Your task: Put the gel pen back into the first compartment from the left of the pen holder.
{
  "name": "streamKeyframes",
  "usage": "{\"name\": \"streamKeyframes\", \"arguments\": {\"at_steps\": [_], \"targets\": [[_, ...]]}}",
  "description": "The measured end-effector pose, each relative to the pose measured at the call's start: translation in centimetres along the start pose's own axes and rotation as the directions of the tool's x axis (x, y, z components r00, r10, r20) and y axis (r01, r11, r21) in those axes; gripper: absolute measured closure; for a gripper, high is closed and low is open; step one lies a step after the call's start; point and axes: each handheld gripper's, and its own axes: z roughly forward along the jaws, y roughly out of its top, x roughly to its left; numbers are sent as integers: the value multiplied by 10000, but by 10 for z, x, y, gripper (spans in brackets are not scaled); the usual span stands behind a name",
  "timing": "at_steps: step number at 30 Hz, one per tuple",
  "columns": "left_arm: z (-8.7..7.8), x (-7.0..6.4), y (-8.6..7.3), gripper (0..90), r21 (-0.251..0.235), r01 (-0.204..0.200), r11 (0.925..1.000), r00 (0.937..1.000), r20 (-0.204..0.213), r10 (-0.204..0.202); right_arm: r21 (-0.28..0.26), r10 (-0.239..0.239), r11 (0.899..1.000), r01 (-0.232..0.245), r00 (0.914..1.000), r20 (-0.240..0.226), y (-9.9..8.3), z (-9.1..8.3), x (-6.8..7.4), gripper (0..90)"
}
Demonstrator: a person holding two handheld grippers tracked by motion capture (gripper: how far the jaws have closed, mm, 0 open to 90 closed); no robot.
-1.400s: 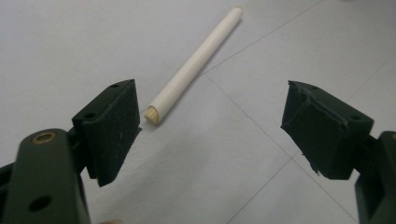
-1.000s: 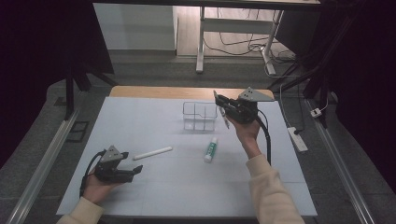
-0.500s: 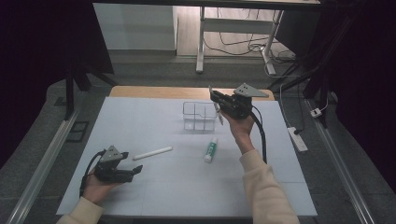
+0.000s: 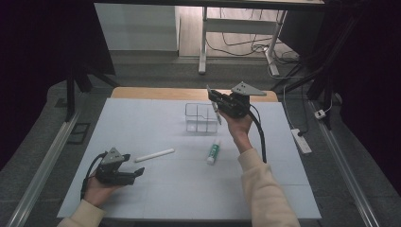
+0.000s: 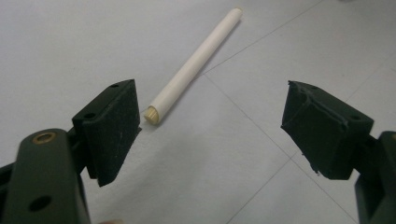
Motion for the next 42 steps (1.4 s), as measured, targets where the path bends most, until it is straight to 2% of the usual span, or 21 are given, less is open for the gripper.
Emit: {"name": "streamKeyframes", "arguments": {"at_steps": [17,42], "targets": [[1,0,0,192,47,24,10000,10000,40,-24,-52,161,9999,-161,9998,-74,3,21,2,798],[1,1,0,192,51,68,10000,9999,81,-69,-170,262,9995,-262,9997,29,13,39,3,798]]}}
